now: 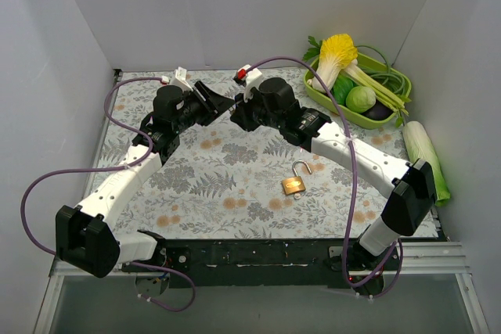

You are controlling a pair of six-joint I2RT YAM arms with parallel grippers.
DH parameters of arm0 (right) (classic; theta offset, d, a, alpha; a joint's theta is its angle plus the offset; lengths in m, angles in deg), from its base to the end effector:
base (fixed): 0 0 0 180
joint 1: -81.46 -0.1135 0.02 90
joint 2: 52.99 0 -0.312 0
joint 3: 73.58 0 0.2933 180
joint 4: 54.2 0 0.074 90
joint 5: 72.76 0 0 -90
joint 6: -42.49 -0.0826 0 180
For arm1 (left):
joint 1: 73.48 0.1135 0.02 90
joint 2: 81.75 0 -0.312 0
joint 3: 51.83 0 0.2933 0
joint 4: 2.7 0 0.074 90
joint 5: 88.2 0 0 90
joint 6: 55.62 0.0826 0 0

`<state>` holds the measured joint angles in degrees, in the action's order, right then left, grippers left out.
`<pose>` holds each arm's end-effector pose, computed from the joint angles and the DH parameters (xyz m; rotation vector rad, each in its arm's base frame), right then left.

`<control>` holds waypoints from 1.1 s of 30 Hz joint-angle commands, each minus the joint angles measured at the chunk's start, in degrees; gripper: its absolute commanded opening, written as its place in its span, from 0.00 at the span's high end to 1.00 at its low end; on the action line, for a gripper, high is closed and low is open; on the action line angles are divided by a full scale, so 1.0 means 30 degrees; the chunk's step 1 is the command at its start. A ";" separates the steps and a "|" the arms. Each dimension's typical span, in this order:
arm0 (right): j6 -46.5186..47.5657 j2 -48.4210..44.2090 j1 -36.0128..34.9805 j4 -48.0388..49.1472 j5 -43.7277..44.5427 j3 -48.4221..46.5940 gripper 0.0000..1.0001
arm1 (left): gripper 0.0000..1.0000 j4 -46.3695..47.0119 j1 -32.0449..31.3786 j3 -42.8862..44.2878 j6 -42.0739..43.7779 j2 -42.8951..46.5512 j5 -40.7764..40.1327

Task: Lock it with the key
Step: Lock the lock.

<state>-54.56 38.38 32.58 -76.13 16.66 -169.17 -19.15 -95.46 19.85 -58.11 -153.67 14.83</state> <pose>0.3079 0.3540 0.3994 -0.6981 1.8067 0.6721 0.3310 -0.1537 0.3645 -1.1052 1.8840 -1.4964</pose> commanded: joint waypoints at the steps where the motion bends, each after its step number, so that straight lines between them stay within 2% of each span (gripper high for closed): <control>1: -0.0111 -0.0370 -0.0112 0.1150 -0.0012 -0.0225 0.99 | 0.59 -0.0210 0.0090 0.0519 0.0332 0.0038 -0.1124; 7: -0.0082 -0.0223 -0.0112 0.1180 -0.0071 -0.0283 0.99 | 0.72 0.0025 -0.0291 0.0432 0.0507 0.0096 -0.1065; 8: -0.0111 -0.0223 -0.0083 0.1209 -0.0100 -0.0283 0.99 | 0.76 0.0025 -0.0291 0.0432 0.0536 0.0096 -0.1036; 9: -0.0082 -0.0194 -0.0112 0.1209 -0.0071 -0.0283 0.99 | 0.86 0.0025 -0.0262 0.0461 0.0536 0.0096 -0.1006; 11: -0.0053 -0.0194 -0.0083 0.1355 -0.0507 -0.0283 0.99 | 0.98 -0.0237 -0.0262 0.0519 0.0536 0.0067 -0.1209; 12: -0.0053 -0.0223 -0.0083 0.1297 -0.0655 -0.0283 0.97 | 1.00 -0.0355 -0.0291 0.0577 0.0507 0.0067 -0.1298; 14: -0.0286 -0.0282 0.0092 0.1180 -0.1180 -0.0196 0.81 | 1.00 -0.0677 -0.0175 0.0782 0.0536 0.0038 -0.1387; 15: -0.0403 -0.0340 0.0209 0.1064 -0.1416 -0.0195 0.61 | 1.00 -0.0707 -0.0087 0.0870 0.0507 0.0067 -0.1271; 18: -0.0580 -0.0544 0.0766 0.0566 -0.2325 -0.0137 0.48 | 1.00 -0.0737 0.0469 0.1104 0.0391 0.0125 -0.0978; 20: -0.0435 -0.0720 0.1116 0.0360 -0.2937 0.0009 0.49 | 1.00 -0.0766 0.0907 0.1281 0.0215 0.0067 -0.0685; 21: -0.0318 -0.0924 0.1235 0.0330 -0.3203 0.0300 0.55 | 1.00 -0.0766 0.0997 0.1397 0.0127 0.0096 -0.0539; 24: 0.0296 -0.1247 0.1382 0.0593 -0.4286 0.0915 0.61 | 1.00 -0.0825 0.1085 0.1370 -0.0399 0.0009 -0.0188; 27: 0.0417 -0.1511 0.1353 0.1322 -0.5108 0.1414 0.63 | 1.00 -0.0591 0.1144 0.1106 -0.1162 0.0009 0.0282; 33: 0.0709 -0.1104 0.1353 0.1706 -0.4876 0.1065 0.66 | 1.00 -0.0532 0.1144 0.0959 -0.1631 -0.0021 0.0459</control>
<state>-53.84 36.29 36.80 -75.15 3.32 -164.98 -21.53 -92.03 21.60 -61.21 -154.48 14.92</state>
